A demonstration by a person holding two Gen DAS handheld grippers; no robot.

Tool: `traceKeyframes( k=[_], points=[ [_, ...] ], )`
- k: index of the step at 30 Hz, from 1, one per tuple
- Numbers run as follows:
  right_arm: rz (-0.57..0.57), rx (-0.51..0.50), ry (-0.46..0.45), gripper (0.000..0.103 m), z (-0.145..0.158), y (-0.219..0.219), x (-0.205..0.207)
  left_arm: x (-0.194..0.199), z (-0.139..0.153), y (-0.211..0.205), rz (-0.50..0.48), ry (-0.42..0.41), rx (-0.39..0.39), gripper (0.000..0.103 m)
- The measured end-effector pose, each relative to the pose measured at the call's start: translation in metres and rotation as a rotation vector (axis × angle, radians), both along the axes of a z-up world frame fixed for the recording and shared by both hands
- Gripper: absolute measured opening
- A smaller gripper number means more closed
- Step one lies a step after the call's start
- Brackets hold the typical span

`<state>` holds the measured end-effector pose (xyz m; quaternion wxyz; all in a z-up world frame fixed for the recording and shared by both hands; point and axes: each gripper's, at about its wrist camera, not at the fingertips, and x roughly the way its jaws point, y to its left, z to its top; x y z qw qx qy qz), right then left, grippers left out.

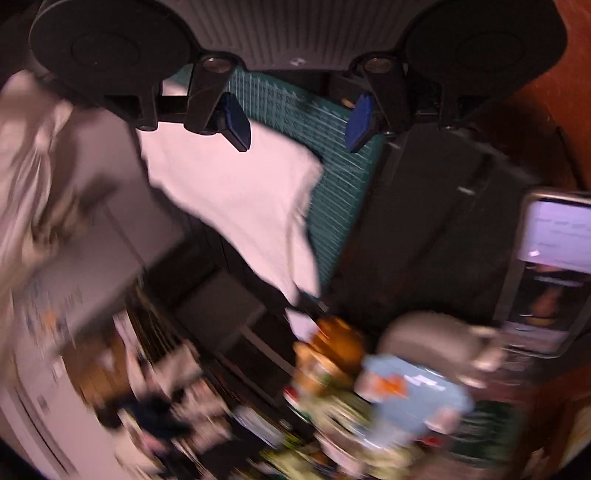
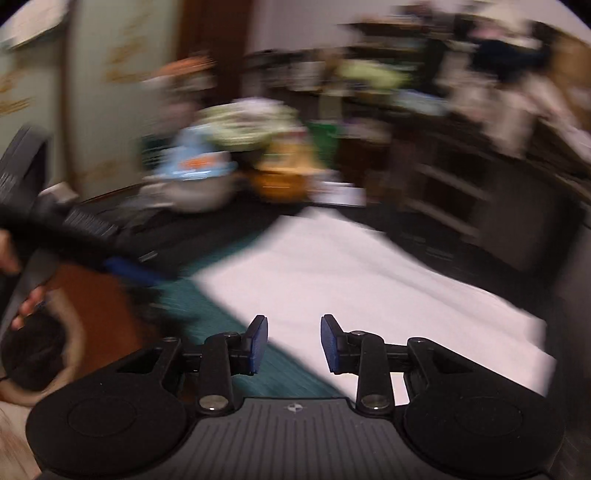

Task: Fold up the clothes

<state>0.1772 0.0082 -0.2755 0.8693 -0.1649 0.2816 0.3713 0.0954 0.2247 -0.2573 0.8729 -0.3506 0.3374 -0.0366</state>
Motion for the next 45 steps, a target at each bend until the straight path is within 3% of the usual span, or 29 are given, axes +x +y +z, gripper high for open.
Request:
traceKeyframes(
  k=[4, 7, 10, 14, 15, 18, 20, 22, 28, 33, 34, 35, 36, 37, 38, 39, 45],
  points=[
    [0.073, -0.089, -0.035, 0.019, -0.022, 0.063, 0.017, -0.026, 0.015, 0.043, 0.094, -0.006, -0.002, 0.058],
    [0.050, -0.150, 0.003, 0.018, -0.035, 0.084, 0.031, -0.037, 0.014, 0.061, 0.130, 0.016, -0.024, 0.061],
    [-0.005, -0.159, -0.008, 0.018, -0.036, 0.087, 0.039, -0.038, 0.011, 0.071, 0.142, 0.038, -0.040, 0.061],
    [-0.032, -0.127, 0.032, 0.006, -0.034, 0.079, 0.051, -0.024, 0.004, 0.066, 0.109, 0.045, -0.109, 0.061],
    [-0.045, -0.065, 0.065, 0.006, -0.030, 0.070, 0.055, -0.018, 0.003, 0.062, 0.091, 0.041, -0.126, 0.061],
    [-0.111, 0.148, 0.159, 0.006, -0.019, 0.041, 0.060, 0.010, -0.006, 0.047, -0.008, 0.028, -0.292, 0.070],
    [-0.154, 0.243, 0.200, 0.006, -0.013, 0.021, 0.065, 0.037, -0.030, 0.034, -0.083, 0.064, -0.542, 0.072],
    [-0.151, 0.267, 0.200, 0.006, -0.006, 0.011, 0.066, 0.064, -0.049, 0.022, -0.132, 0.097, -0.697, 0.072],
    [-0.106, 0.232, 0.142, 0.006, 0.009, 0.003, 0.062, 0.126, -0.064, -0.005, -0.225, 0.219, -0.670, 0.073],
    [-0.068, 0.154, 0.112, 0.006, 0.009, 0.012, 0.057, 0.161, -0.056, -0.025, -0.308, 0.208, -0.521, 0.069],
    [-0.064, 0.144, 0.102, 0.006, 0.009, 0.013, 0.055, 0.162, -0.053, -0.028, -0.308, 0.210, -0.475, 0.052],
    [-0.068, 0.126, 0.078, 0.007, 0.010, 0.014, 0.052, 0.165, -0.049, -0.033, -0.331, 0.208, -0.386, 0.027],
    [-0.072, 0.109, 0.055, 0.007, 0.010, 0.016, 0.049, 0.165, -0.048, -0.036, -0.342, 0.221, -0.364, 0.019],
    [-0.073, 0.074, 0.024, 0.016, 0.010, 0.019, 0.044, 0.165, -0.048, -0.037, -0.332, 0.238, -0.360, 0.018],
    [-0.073, 0.045, 0.010, 0.035, 0.008, 0.022, 0.043, 0.164, -0.049, -0.038, -0.322, 0.255, -0.357, 0.018],
    [-0.069, -0.002, -0.021, 0.041, 0.005, 0.027, 0.037, 0.164, -0.049, -0.038, -0.317, 0.261, -0.361, 0.018],
    [-0.033, -0.168, -0.135, 0.043, -0.010, 0.051, 0.019, 0.167, -0.049, -0.038, -0.289, 0.303, -0.418, 0.018]
  ],
)
